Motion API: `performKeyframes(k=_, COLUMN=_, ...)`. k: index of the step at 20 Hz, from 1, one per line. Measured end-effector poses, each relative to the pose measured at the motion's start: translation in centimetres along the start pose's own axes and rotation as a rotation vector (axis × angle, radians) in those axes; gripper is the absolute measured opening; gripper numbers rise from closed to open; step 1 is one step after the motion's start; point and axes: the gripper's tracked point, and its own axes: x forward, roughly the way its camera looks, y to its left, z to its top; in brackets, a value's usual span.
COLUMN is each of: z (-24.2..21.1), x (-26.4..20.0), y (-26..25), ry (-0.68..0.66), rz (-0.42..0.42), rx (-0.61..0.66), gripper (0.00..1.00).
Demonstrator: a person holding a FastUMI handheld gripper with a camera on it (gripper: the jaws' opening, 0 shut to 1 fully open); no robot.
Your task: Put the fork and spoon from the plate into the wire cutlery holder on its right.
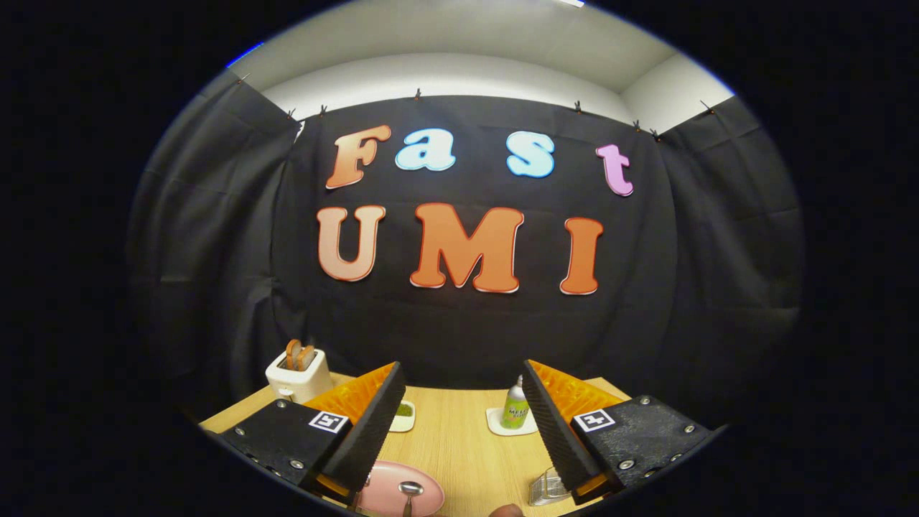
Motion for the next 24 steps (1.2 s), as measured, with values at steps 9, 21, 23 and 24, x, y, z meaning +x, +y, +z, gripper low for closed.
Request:
performKeyframes(k=9, z=-15.8, x=-0.2, y=5.3, ry=0.504, rz=0.145, rx=-0.067, gripper=0.95)
performKeyframes(k=21, z=-29.0, x=-3.6, y=7.4, ry=0.997, rz=0.178, rx=-0.057, gripper=0.64)
performKeyframes(k=23, z=-30.4, x=-3.7, y=7.7, ry=1.042, rz=0.174, rx=-0.061, gripper=0.55)
performKeyframes(k=24, z=-31.0, x=-3.7, y=7.9, ry=1.060, rz=0.175, rx=-0.060, gripper=0.52)
